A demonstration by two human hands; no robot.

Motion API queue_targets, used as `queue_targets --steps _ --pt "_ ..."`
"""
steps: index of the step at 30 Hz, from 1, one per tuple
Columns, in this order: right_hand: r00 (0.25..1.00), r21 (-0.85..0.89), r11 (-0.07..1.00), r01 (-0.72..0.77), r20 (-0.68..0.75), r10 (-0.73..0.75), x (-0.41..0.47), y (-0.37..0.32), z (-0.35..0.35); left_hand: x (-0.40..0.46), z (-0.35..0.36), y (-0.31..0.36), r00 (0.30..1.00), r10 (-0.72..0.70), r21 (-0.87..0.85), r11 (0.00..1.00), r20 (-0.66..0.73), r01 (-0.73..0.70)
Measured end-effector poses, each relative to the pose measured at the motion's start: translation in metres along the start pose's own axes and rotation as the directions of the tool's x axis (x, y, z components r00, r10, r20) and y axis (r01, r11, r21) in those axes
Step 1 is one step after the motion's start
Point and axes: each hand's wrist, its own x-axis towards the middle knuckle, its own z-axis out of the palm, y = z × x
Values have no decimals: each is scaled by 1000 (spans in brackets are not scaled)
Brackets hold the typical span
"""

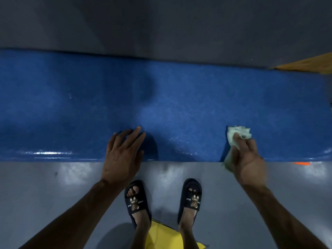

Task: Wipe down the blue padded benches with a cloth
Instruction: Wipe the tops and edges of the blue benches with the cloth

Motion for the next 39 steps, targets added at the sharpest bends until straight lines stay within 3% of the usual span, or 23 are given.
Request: queue_targets --steps 3,5,9,11,14,16,19,21,24,26,29,31,35,37,39 --pt "994 49 993 -105 -25 107 -13 -50 31 1 -2 0 1000 -4 6 1000 -9 4" --pt "992 137 986 -94 -73 105 -32 -97 57 2 -3 -1 1000 0 -1 1000 -22 0" --pt "956 212 939 272 -169 -239 -60 -178 86 5 -3 -5 999 10 -2 1000 -53 -11" --pt "899 165 885 437 -106 -424 -58 -190 80 4 -1 -6 998 13 -12 1000 -66 -14" --pt "842 144 833 534 5 -540 -40 -165 64 4 0 -8 998 18 -17 1000 -65 -20" --pt "891 70 895 440 86 -445 -26 -126 50 5 -1 -9 997 27 -17 999 -68 -28" --pt "989 -61 988 140 64 -136 -6 -61 24 5 -2 -11 997 32 -36 999 -65 -34" --pt "1000 3 1000 -15 26 15 -6 -42 17 5 -2 -11 998 27 -51 998 -59 -30" --pt "982 107 978 -180 -45 186 -17 -78 33 5 -3 -8 997 11 -66 998 -72 -16" --pt "985 137 980 -144 -80 156 -37 -123 59 6 -5 -7 997 -14 -83 996 -73 8" --pt "970 181 964 197 -182 -164 -67 -194 93 9 -6 -11 999 -39 -86 996 -18 37" --pt "936 175 921 348 -115 -332 -76 -224 92 9 -8 -13 1000 -21 -84 996 -5 21" --pt "843 58 841 537 -74 -533 -60 -185 76 8 -10 -15 1000 8 -95 995 -23 -10" --pt "896 -7 896 445 0 -445 -38 -137 59 8 -11 -15 1000 -13 -101 995 -22 11" --pt "981 -67 979 194 25 -193 -15 -93 37 8 -11 -16 1000 -14 -111 994 -26 11"
